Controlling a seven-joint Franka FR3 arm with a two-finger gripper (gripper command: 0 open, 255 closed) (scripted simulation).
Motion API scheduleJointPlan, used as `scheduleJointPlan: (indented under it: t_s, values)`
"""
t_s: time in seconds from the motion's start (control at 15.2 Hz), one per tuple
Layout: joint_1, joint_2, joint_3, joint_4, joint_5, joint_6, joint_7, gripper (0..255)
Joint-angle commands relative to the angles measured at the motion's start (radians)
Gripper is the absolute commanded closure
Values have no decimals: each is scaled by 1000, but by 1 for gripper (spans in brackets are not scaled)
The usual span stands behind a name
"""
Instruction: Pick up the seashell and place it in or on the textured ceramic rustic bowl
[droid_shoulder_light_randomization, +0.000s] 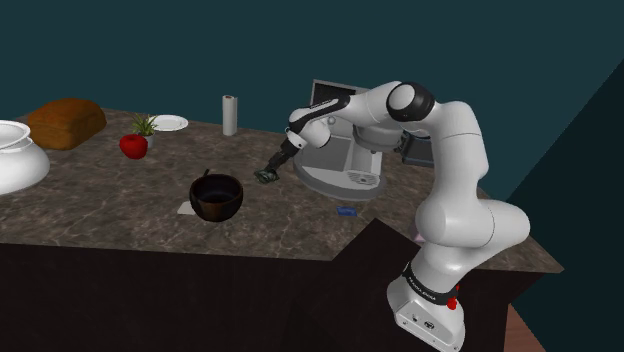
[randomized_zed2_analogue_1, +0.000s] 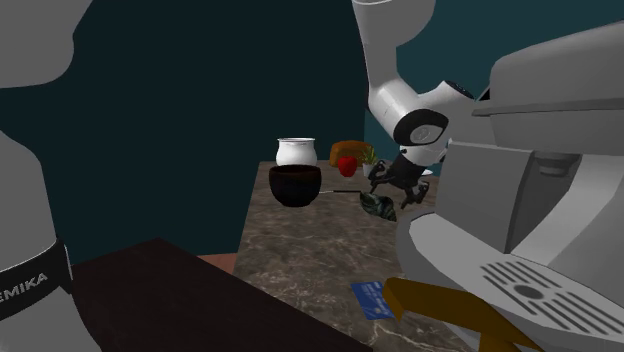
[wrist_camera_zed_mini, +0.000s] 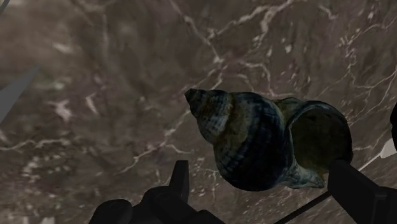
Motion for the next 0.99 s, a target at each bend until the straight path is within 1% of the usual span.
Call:
scheduleJointPlan:
  t_s: [0.0, 0.33, 0.4, 0.59, 0.66, 0.92]
  values:
    - [-4, 23, -9, -4, 0, -12, -2, 0]
    - [-6, 24, -7, -4, -3, -11, 0, 0]
    - [-8, 25, -8, 4, -4, -19, 0, 255]
    - [-1, 33, -12, 27, -9, -31, 4, 255]
    - [-5, 30, -12, 22, -8, -32, 2, 255]
    - [5, 31, -12, 32, -9, -36, 12, 255]
